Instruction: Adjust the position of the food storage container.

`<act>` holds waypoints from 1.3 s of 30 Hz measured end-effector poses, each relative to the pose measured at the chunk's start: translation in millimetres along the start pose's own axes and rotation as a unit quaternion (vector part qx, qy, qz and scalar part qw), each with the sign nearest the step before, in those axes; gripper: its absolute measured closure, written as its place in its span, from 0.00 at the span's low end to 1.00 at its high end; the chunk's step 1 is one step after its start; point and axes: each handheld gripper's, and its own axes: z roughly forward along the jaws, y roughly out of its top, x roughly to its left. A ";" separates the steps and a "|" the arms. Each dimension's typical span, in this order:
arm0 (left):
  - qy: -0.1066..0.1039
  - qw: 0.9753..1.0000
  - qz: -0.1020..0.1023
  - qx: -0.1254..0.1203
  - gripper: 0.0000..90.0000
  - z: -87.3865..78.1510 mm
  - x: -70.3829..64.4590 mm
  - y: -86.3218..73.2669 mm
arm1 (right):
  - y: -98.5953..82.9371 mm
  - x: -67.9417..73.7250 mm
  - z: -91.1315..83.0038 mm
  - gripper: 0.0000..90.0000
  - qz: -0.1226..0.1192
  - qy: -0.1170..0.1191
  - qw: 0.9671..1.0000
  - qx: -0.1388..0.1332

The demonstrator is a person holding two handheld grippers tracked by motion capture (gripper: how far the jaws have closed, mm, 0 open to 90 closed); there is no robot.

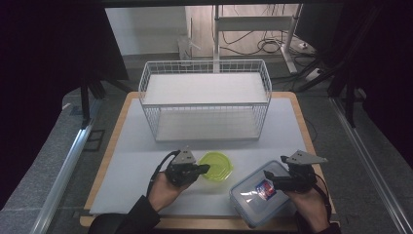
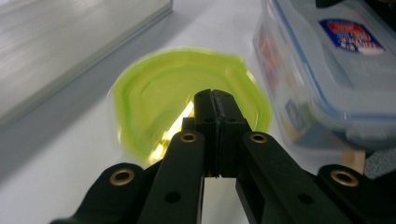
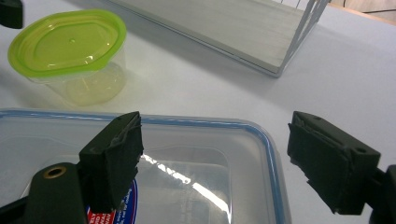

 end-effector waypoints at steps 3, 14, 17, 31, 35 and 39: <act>-0.003 1.000 0.013 0.009 1.00 15.6 -3.2 13.1 | 0.1 -0.5 -0.2 0.20 0.000 -0.001 1.000 0.000; -0.013 0.999 0.036 0.019 1.00 51.6 -10.4 42.4 | -0.5 -1.4 0.5 0.20 0.002 -0.001 1.000 0.002; -0.017 0.999 0.034 0.024 1.00 64.7 -11.5 50.5 | -0.7 -1.4 0.6 0.20 0.000 -0.002 1.000 0.004; -0.001 0.997 0.041 0.072 1.00 75.1 -11.3 50.4 | -1.3 -2.1 0.7 0.20 0.001 -0.003 1.000 0.008; 0.005 0.996 0.045 0.076 1.00 71.0 -9.5 48.2 | -1.2 -2.2 0.4 0.20 0.001 -0.004 1.000 0.009; 0.015 0.996 0.042 0.079 1.00 64.6 -5.9 44.3 | -1.2 -2.3 0.3 0.20 0.001 -0.004 1.000 0.009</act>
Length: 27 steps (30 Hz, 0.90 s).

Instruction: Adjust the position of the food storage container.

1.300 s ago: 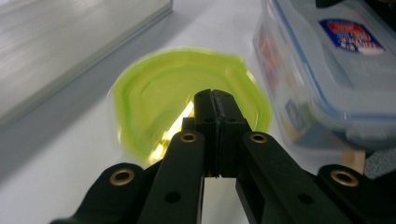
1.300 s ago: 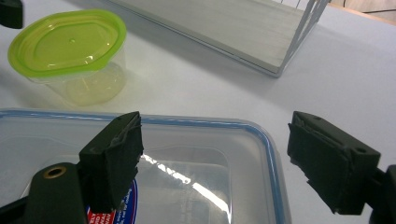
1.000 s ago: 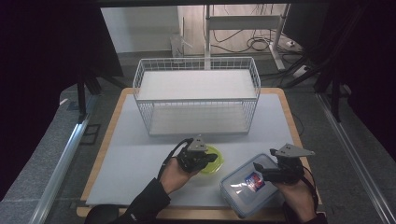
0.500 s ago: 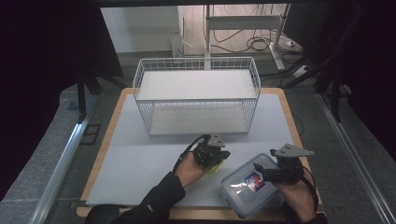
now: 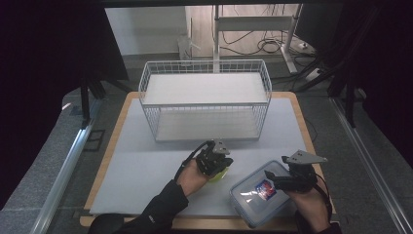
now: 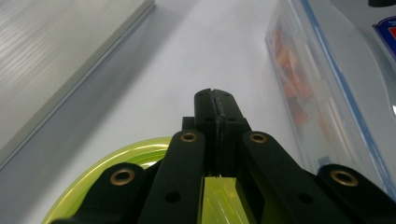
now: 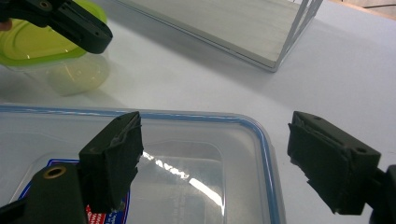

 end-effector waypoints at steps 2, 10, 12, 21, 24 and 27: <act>0.004 1.000 -0.004 -0.001 1.00 -3.1 2.1 -3.3 | 0.1 0.0 0.2 0.20 0.000 0.000 1.000 0.000; 0.012 0.999 -0.029 -0.013 1.00 -15.1 10.2 -14.5 | 0.7 0.5 0.3 0.20 -0.001 0.000 1.000 0.000; 0.003 0.999 -0.030 -0.017 1.00 -20.9 8.9 -15.4 | 0.6 0.3 0.2 0.20 -0.001 -0.001 1.000 0.001; -0.023 0.999 -0.024 -0.018 0.98 -24.6 -16.2 -23.3 | 0.9 0.2 -0.3 0.20 -0.001 0.000 1.000 -0.001; -0.015 1.000 -0.021 -0.014 0.99 -22.5 -18.1 -25.8 | 1.1 0.1 -0.7 0.20 -0.001 0.000 1.000 -0.002; -0.005 1.000 -0.016 -0.013 1.00 -24.1 -19.1 -25.8 | 1.1 0.0 -1.0 0.20 -0.001 -0.001 1.000 -0.002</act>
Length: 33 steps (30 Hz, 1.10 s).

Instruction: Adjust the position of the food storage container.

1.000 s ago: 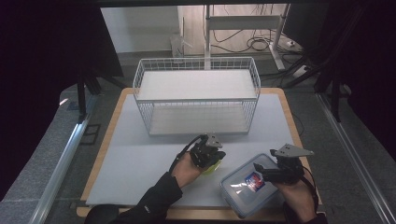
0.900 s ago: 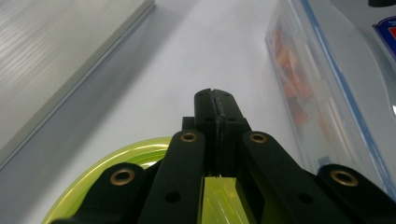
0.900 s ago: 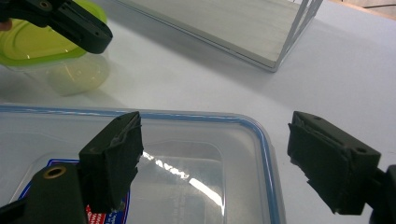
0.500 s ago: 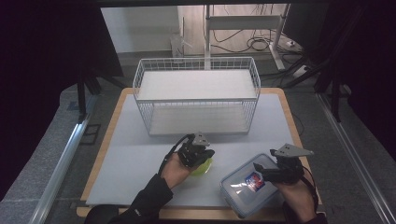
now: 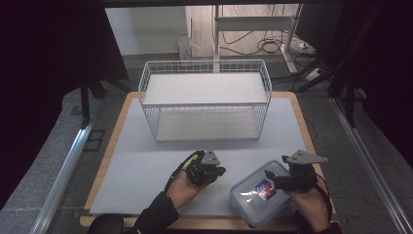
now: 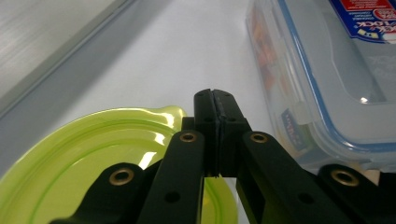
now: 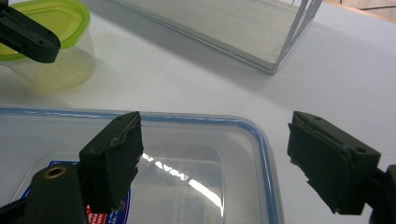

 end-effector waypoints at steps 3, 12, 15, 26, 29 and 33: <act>0.002 1.000 0.001 0.000 1.00 -1.8 1.2 -1.4 | 0.1 -0.1 -0.3 0.20 0.000 0.000 1.000 -0.001; 0.015 1.000 -0.007 0.004 1.00 -5.3 7.1 -4.1 | -0.2 -0.4 -0.6 0.20 0.001 -0.001 1.000 -0.001; 0.023 1.000 -0.014 0.001 1.00 -7.4 10.0 -6.2 | -0.1 -0.5 -0.8 0.20 0.001 -0.001 1.000 -0.002; 0.046 0.998 -0.037 0.004 1.00 -28.4 29.6 -25.5 | -0.3 -0.9 -1.2 0.20 0.003 -0.002 1.000 -0.003; 0.053 0.997 -0.048 0.002 1.00 -36.2 35.2 -33.3 | -0.3 -1.1 -1.1 0.20 0.002 -0.003 1.000 -0.003; 0.066 0.996 -0.061 0.002 1.00 -47.7 44.0 -44.1 | -0.3 -1.1 -0.9 0.20 0.003 -0.003 1.000 -0.003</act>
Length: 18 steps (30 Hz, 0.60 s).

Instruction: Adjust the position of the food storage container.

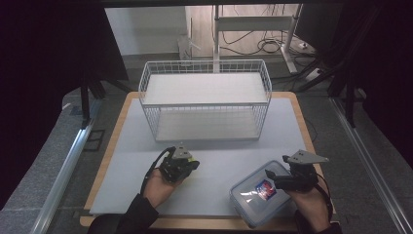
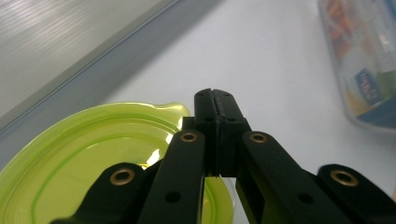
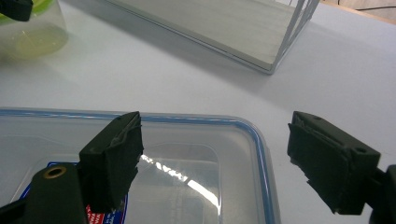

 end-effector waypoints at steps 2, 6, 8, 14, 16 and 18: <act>0.008 1.000 -0.008 0.000 1.00 -5.1 6.1 -4.9 | 0.0 -0.1 0.0 0.20 -0.001 0.000 1.000 0.001; 0.021 1.000 -0.023 -0.001 1.00 -15.6 18.8 -15.3 | -0.1 0.2 0.5 0.20 0.001 0.000 1.000 0.000; 0.026 0.999 -0.031 -0.001 1.00 -20.9 24.3 -20.4 | -0.1 0.3 0.8 0.20 0.001 0.000 1.000 0.001; 0.041 0.998 -0.055 -0.007 1.00 -34.0 39.5 -34.1 | -0.2 0.7 1.6 0.20 0.002 0.001 1.000 0.002; 0.047 0.997 -0.064 -0.009 1.00 -37.4 44.4 -37.9 | -0.2 0.7 1.8 0.20 0.002 0.001 1.000 0.002; 0.051 0.996 -0.073 -0.013 1.00 -40.1 49.5 -41.4 | -0.4 0.5 1.9 0.20 0.002 0.001 1.000 0.003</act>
